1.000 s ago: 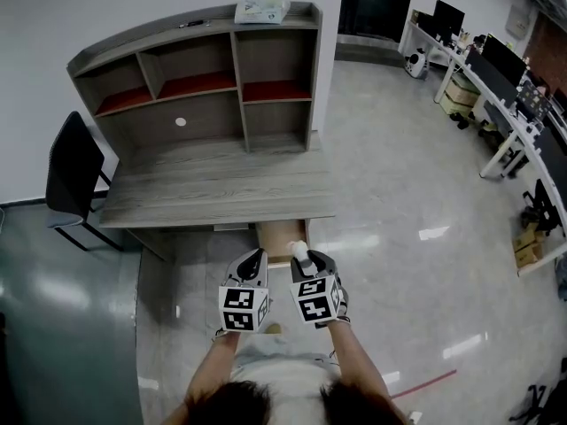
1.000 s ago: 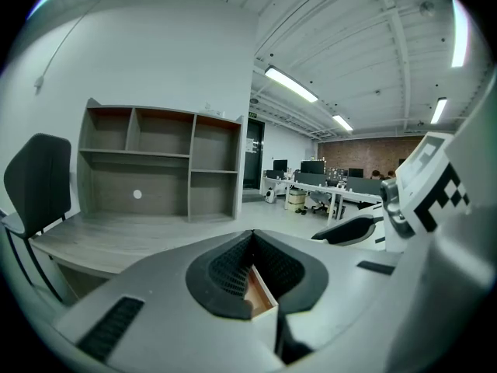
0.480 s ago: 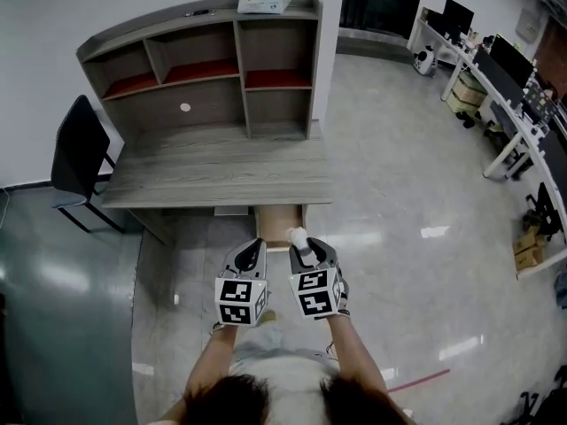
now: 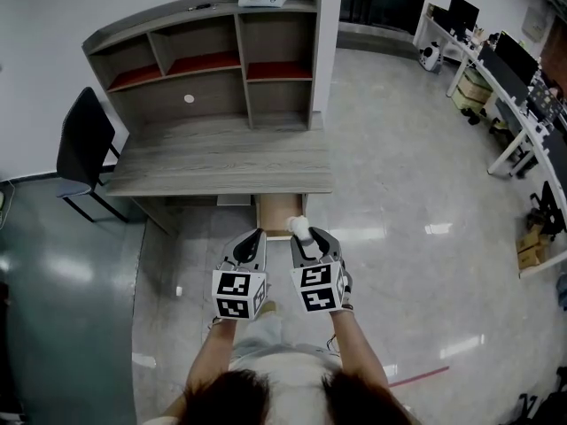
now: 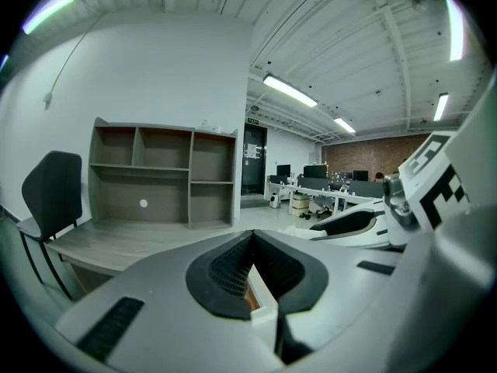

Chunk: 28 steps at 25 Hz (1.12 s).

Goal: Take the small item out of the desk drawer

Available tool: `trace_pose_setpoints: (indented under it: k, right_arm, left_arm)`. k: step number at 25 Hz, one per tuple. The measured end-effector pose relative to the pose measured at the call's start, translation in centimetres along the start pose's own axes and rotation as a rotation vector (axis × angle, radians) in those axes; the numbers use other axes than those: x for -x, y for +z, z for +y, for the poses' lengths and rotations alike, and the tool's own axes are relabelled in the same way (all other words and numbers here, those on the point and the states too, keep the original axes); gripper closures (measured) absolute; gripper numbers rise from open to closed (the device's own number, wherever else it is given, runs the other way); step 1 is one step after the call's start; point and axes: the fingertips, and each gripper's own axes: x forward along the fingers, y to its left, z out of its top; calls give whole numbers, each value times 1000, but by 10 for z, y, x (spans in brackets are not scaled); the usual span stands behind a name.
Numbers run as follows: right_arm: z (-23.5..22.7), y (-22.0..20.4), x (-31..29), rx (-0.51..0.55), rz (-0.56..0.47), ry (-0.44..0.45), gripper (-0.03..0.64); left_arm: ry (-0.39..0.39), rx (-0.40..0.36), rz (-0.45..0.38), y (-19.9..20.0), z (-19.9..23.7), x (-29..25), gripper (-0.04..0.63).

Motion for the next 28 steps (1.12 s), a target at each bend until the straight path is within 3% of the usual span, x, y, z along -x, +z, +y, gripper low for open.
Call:
trace_pose_setpoints:
  k: [28]
  right_arm:
    - [18, 21, 101, 76, -185, -7, 453]
  left_arm:
    - [67, -25, -47, 13, -50, 82, 581]
